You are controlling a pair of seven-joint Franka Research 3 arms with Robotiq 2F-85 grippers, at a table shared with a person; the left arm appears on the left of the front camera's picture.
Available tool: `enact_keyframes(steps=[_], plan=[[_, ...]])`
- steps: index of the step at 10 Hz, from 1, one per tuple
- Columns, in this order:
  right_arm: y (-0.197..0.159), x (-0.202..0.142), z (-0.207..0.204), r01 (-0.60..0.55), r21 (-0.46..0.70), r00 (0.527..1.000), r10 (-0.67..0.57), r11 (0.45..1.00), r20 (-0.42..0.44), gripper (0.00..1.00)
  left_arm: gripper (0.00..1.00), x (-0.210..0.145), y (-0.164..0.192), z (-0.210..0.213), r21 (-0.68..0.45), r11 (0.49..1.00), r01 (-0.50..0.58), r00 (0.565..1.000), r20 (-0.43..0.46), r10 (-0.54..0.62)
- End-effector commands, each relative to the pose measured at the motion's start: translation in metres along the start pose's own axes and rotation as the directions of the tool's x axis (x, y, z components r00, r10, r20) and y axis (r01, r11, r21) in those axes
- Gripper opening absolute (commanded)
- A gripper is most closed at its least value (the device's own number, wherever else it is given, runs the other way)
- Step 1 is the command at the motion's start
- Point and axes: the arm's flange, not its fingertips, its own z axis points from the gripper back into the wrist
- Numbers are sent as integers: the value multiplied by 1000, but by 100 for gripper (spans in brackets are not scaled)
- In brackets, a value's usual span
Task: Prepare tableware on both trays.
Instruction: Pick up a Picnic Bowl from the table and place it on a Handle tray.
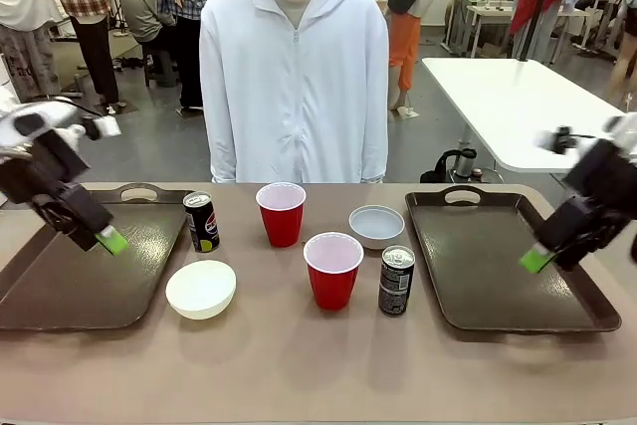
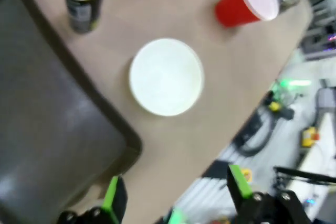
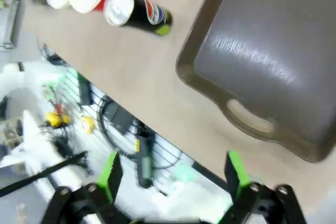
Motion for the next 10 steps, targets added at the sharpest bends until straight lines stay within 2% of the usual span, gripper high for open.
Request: enact_keyframes(steps=[1,3,5,7,10], plan=[[-49,-36,24,92,237,987,-121,967,109,100,100,-19,36,35,-224,974,-18,997,73,35],[-85,-70,36,168,394,960,-240,904,142,100,100,-39,74,59,-316,944,-94,984,117,137],[-104,-96,48,182,461,930,-305,868,206,100,100,-63,102,74,-349,921,-175,963,134,233],[-112,-117,64,172,479,901,-335,861,277,100,100,-92,129,90,-388,890,-238,928,179,326],[-113,-122,72,186,453,889,-346,872,299,100,100,-128,153,94,-408,871,-275,877,265,401]])
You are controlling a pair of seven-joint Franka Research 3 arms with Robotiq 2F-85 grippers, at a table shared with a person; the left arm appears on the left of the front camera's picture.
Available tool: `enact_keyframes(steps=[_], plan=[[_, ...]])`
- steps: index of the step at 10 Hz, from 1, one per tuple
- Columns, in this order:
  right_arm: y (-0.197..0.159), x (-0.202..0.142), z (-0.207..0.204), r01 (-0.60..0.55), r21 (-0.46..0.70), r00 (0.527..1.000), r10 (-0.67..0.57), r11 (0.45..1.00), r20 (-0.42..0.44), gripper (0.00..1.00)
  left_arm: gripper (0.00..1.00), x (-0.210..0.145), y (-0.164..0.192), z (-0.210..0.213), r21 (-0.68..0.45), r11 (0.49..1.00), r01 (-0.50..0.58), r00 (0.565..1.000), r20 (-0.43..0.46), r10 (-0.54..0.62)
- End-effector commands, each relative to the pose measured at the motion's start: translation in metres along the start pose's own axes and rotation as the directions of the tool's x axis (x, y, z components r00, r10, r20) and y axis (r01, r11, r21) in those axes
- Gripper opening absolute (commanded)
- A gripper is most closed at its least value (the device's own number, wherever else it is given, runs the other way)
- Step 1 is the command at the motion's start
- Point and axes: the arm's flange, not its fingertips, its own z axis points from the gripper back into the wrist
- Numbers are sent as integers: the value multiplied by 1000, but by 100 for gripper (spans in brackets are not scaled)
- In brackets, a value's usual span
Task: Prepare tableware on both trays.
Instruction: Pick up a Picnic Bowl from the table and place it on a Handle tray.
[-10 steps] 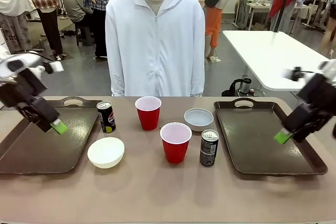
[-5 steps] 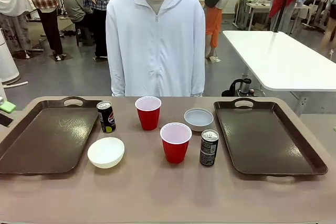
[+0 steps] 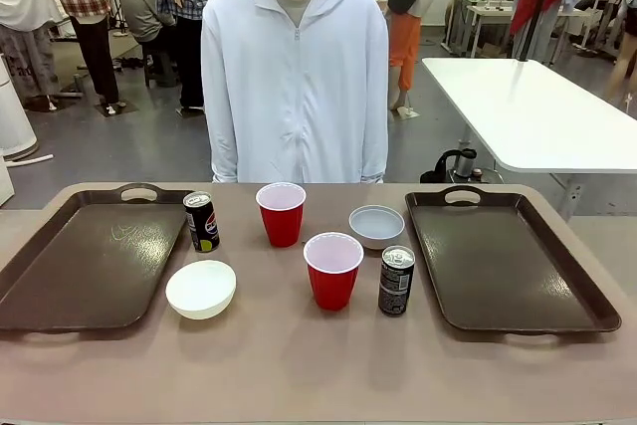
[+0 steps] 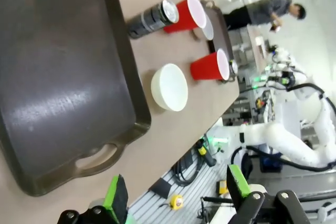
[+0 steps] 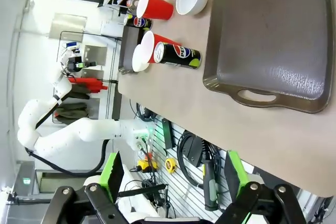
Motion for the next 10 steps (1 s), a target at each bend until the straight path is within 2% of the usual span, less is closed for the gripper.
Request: enact_keyframes(steps=[1,3,4,5,10], plan=[[0,6,-5,-3,-8,1000,3,1000,30,100,100,-6,13,1,-29,1000,13,998,65,-11],[-1,10,-9,13,-25,999,-13,1000,30,100,100,-6,18,-1,-5,1000,25,998,57,-25],[0,12,-12,-9,-64,1000,9,998,3,100,100,-5,16,-2,52,997,50,998,42,-52],[2,5,-3,8,-22,1000,-8,1000,3,100,100,-9,14,6,-11,1000,-9,999,43,9],[2,5,-3,8,-22,1000,-8,1000,3,100,100,-9,14,6,-11,1000,-9,999,43,9]])
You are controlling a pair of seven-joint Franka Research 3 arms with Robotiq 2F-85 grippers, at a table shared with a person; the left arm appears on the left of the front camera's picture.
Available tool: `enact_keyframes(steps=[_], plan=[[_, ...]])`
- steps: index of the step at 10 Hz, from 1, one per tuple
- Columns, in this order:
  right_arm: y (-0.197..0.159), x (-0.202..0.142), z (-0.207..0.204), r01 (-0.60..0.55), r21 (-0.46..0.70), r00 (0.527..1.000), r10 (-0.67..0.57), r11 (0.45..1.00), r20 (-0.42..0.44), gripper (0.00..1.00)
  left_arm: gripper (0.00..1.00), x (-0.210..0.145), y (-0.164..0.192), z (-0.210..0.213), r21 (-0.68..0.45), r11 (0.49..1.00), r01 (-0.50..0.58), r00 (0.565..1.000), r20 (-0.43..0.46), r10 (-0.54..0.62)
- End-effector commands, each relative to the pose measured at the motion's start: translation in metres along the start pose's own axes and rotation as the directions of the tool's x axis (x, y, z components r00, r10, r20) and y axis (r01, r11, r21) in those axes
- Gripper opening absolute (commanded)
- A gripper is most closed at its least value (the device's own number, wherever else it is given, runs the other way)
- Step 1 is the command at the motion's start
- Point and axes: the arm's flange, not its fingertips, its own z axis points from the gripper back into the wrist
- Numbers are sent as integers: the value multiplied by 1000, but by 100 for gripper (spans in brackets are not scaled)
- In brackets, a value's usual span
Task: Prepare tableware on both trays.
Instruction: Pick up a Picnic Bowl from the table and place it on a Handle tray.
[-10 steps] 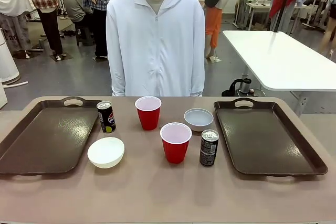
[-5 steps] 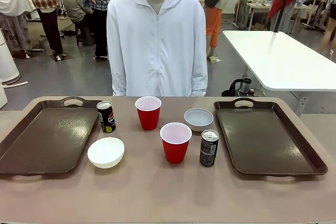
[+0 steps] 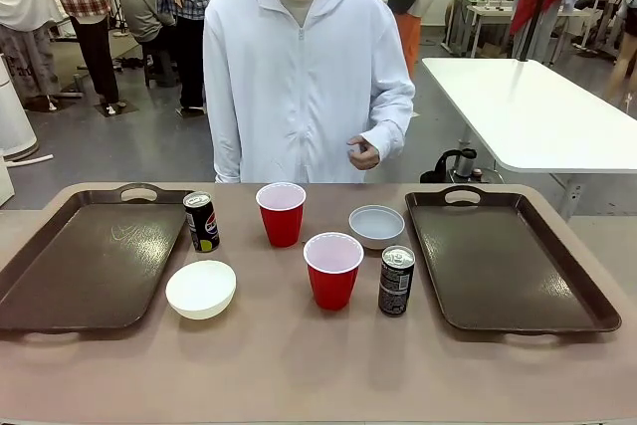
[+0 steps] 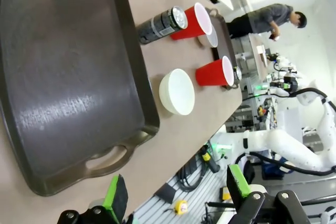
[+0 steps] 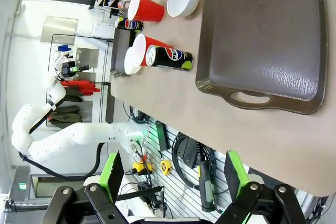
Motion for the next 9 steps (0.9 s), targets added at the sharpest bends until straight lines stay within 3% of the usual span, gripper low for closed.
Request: enact_keyframes(steps=[1,5,7,9], plan=[[0,-1,1,-6,16,1000,6,1000,2,100,100,0,-1,1,-13,1000,-8,1000,3,8],[0,-1,1,-6,16,1000,6,1000,2,100,100,0,0,0,0,1000,0,1000,-1,0],[0,-1,1,-6,16,1000,6,1000,2,100,100,16,-46,-45,234,971,-44,999,35,36],[0,-1,1,-6,16,1000,6,1000,2,100,100,28,-110,-92,395,919,18,999,-32,-5]])
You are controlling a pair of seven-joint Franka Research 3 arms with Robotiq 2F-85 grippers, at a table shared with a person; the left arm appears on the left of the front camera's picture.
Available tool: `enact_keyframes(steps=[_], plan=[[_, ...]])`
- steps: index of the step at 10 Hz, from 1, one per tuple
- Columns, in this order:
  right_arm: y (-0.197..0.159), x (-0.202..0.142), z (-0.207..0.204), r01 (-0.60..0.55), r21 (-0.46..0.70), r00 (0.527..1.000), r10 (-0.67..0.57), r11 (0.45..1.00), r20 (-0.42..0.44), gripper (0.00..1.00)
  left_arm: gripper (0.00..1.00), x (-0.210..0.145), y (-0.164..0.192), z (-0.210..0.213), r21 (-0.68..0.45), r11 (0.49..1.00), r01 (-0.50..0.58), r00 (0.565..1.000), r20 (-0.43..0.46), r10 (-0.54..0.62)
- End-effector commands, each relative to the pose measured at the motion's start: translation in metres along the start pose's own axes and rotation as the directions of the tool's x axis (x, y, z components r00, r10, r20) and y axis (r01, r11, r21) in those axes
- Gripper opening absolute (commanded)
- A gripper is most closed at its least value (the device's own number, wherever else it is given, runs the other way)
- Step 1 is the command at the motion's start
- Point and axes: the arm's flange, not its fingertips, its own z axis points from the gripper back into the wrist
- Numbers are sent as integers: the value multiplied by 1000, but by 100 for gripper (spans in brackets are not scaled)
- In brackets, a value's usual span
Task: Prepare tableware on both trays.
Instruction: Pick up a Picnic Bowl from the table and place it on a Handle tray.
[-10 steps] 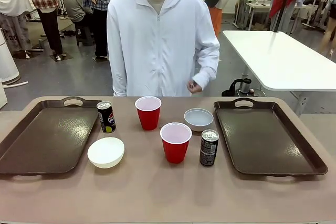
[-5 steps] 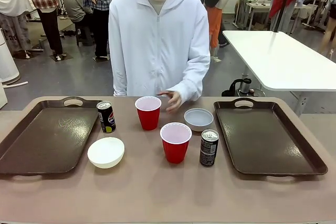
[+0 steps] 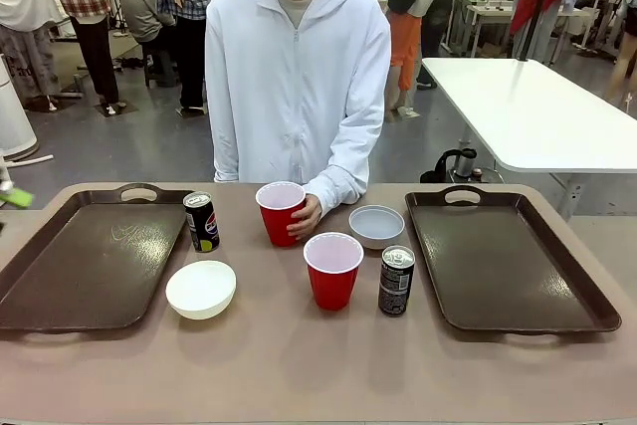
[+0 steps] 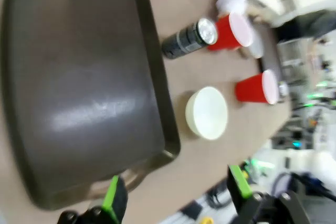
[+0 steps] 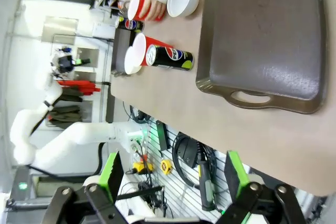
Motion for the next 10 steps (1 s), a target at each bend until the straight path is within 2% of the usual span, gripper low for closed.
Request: enact_keyframes(steps=[1,2,4,5,6,8,10], plan=[[-1,-1,1,-6,15,1000,6,1000,4,100,100,2,-73,-38,179,983,32,996,-90,-15],[-1,-1,1,-6,15,1000,6,1000,4,100,100,0,-102,-66,297,951,85,990,-133,-46],[-1,-1,1,-6,15,1000,6,1000,4,100,100,-11,-140,-126,495,849,188,971,-221,-87],[-1,-1,1,-6,15,1000,6,1000,4,100,100,-20,-152,-154,543,807,232,962,-252,-107],[-1,-1,1,-6,15,1000,6,1000,4,100,100,-26,-158,-181,578,781,236,963,-246,-110],[-1,-1,1,-6,15,1000,6,1000,4,100,100,-30,-158,-212,581,783,222,963,-254,-84],[-1,-1,1,-6,15,1000,6,1000,4,100,100,-28,-152,-230,568,787,243,961,-252,-114]])
